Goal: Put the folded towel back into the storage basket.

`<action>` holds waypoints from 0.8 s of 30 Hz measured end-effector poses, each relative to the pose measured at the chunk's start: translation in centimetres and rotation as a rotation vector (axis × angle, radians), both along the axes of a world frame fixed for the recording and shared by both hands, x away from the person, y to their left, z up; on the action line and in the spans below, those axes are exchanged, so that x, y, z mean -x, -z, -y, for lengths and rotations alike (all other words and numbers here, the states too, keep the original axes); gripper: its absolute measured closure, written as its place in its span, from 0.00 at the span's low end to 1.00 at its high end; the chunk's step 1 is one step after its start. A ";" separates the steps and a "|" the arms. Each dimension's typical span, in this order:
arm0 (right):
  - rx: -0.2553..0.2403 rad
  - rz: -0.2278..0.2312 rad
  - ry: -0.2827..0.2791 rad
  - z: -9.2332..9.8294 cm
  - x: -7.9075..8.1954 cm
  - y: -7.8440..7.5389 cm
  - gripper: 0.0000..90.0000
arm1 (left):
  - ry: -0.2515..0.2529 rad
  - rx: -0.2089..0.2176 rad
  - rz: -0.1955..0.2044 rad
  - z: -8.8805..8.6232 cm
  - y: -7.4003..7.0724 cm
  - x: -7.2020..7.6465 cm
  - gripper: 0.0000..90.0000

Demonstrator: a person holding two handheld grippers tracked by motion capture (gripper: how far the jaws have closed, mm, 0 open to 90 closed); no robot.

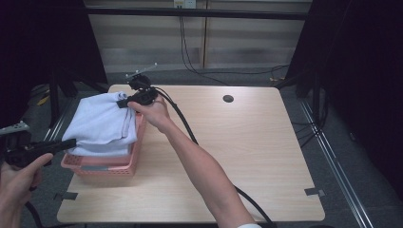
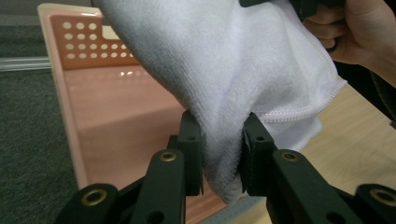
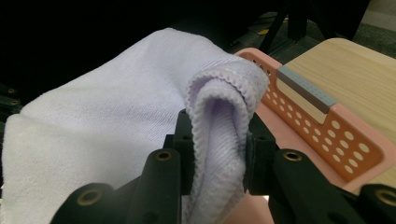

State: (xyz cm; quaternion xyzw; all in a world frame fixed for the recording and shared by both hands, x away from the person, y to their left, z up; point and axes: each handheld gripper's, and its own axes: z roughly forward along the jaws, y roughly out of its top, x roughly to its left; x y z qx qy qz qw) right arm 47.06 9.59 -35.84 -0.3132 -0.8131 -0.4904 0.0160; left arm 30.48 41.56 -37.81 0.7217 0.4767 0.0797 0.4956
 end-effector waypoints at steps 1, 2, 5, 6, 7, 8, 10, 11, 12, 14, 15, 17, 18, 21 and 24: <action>0.001 -0.009 -0.007 -0.2 -0.1 0.2 0.80 | -0.010 -0.003 -0.008 -0.2 0.2 -0.1 0.82; 0.012 -0.007 -0.005 -0.4 0.0 0.4 0.80 | -0.024 -0.002 -0.016 -0.3 0.4 -0.2 0.82; 0.011 -0.016 0.000 -0.7 -0.1 1.2 0.80 | -0.038 -0.011 -0.033 -0.7 0.9 -0.4 0.82; 0.006 -0.019 0.001 -0.8 -0.2 1.4 0.80 | -0.038 -0.011 -0.033 -0.7 0.9 -0.4 0.82; 0.009 -0.021 0.003 -1.0 -0.2 1.7 0.80 | -0.043 -0.023 -0.047 -0.8 1.4 -0.5 0.82; 0.009 -0.020 0.005 -1.1 -0.2 1.9 0.80 | -0.049 -0.021 -0.053 -0.9 1.6 -0.5 0.82; 0.009 -0.022 0.008 -1.3 -0.1 2.3 0.80 | -0.046 -0.025 -0.064 -1.1 1.9 -0.6 0.82; 0.009 -0.022 0.008 -1.3 -0.1 2.3 0.80 | -0.046 -0.025 -0.064 -1.1 1.9 -0.6 0.82; 0.010 -0.028 0.015 -1.5 0.0 3.0 0.80 | -0.054 -0.034 -0.075 -1.1 2.3 -0.7 0.82; 0.015 -0.038 0.021 -1.6 0.0 3.7 0.80 | -0.057 -0.059 -0.085 -1.0 2.6 -0.7 0.82; 0.022 -0.038 0.022 -1.6 -0.1 3.9 0.80 | -0.057 -0.064 -0.090 -0.9 2.8 -0.8 0.82; 0.023 -0.040 0.030 -1.7 -0.1 4.2 0.80 | -0.061 -0.068 -0.094 -0.9 2.9 -0.9 0.82; 0.029 -0.048 0.032 -1.8 -0.3 5.0 0.80 | -0.059 -0.091 -0.104 -0.8 3.2 -1.0 0.82; 0.030 -0.060 0.044 -2.0 -0.4 5.9 0.80 | -0.078 -0.098 -0.123 -0.7 3.6 -1.4 0.82; 0.035 -0.071 0.053 -2.0 -0.5 6.5 0.80 | -0.080 -0.114 -0.129 -0.6 4.0 -1.7 0.82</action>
